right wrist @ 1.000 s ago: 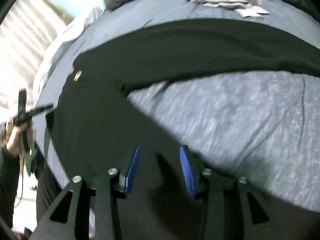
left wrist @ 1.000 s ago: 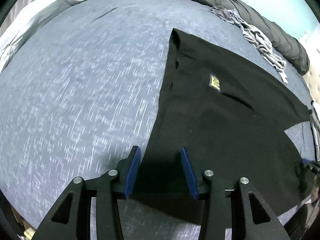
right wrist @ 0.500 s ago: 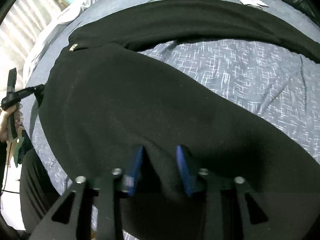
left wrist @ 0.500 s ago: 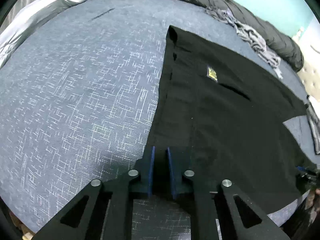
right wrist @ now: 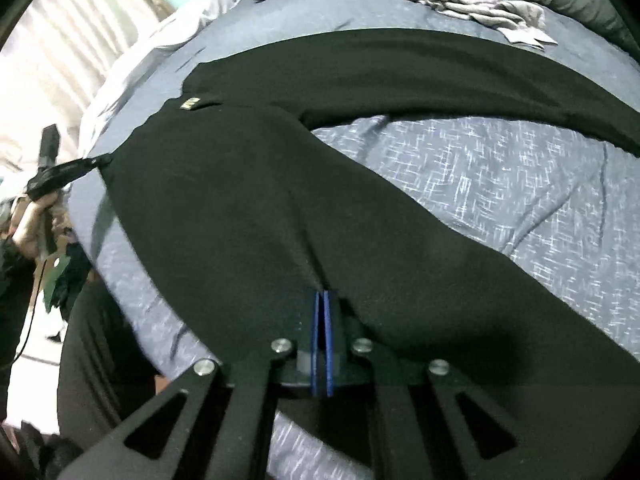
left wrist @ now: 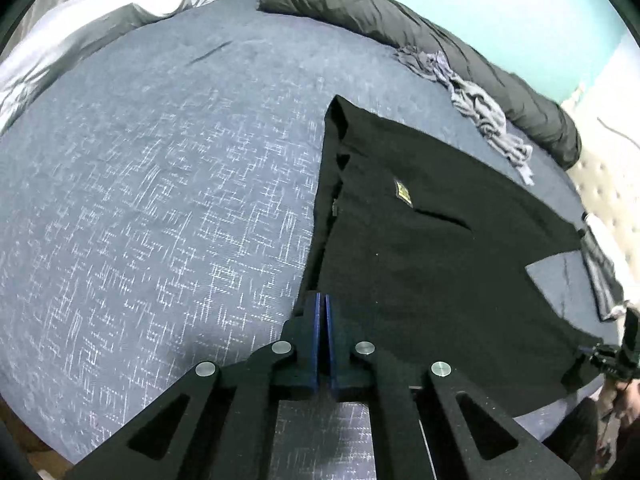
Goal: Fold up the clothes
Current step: 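Pinch the hoodie edge with the left tool while the right tool grips the hoodie body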
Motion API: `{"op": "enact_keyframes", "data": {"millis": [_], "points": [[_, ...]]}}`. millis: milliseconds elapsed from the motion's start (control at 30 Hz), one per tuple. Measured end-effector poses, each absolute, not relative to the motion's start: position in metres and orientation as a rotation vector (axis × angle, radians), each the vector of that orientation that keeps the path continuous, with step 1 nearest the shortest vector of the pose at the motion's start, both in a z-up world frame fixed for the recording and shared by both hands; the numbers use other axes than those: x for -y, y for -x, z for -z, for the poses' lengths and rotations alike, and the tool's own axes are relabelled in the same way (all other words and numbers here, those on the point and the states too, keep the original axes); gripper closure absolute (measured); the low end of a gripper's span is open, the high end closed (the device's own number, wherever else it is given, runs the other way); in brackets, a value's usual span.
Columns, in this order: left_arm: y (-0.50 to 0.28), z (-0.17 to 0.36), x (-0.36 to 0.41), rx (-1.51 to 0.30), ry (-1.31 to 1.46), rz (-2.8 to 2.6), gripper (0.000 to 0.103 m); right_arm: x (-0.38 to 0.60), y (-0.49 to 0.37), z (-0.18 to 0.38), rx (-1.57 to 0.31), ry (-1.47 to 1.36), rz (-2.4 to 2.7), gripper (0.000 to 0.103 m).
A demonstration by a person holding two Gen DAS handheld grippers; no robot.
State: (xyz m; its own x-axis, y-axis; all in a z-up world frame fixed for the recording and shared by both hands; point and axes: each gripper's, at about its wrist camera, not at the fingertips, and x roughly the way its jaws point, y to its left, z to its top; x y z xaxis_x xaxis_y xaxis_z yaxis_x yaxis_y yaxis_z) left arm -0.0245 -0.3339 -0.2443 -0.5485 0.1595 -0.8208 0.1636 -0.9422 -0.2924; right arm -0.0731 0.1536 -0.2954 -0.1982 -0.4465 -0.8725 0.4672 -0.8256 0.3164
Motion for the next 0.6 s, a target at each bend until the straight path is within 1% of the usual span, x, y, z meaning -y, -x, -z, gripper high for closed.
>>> {"op": "enact_keyframes", "data": {"millis": [100, 233, 300, 433, 533, 600], "points": [[0.019, 0.25, 0.338, -0.57, -1.492, 2.701, 0.1, -0.156, 0.07, 0.295, -0.036, -1.49, 2.049, 0.101], [0.01, 0.26, 0.341, -0.598, -1.493, 2.682, 0.1, -0.145, 0.07, 0.319, -0.041, -1.542, 2.016, 0.101], [0.006, 0.268, 0.345, -0.617, -1.506, 2.661, 0.1, -0.148, 0.071, 0.321, -0.031, -1.531, 2.043, 0.101], [0.011, 0.281, 0.338, -0.532, -1.552, 2.63, 0.1, -0.152, 0.073, 0.325, -0.01, -1.508, 2.097, 0.101], [0.013, 0.28, 0.342, -0.59, -1.533, 2.625, 0.1, -0.156, 0.074, 0.327, 0.004, -1.487, 2.137, 0.101], [0.015, 0.28, 0.34, -0.569, -1.548, 2.622, 0.099, -0.155, 0.072, 0.315, -0.013, -1.426, 2.159, 0.101]]}}
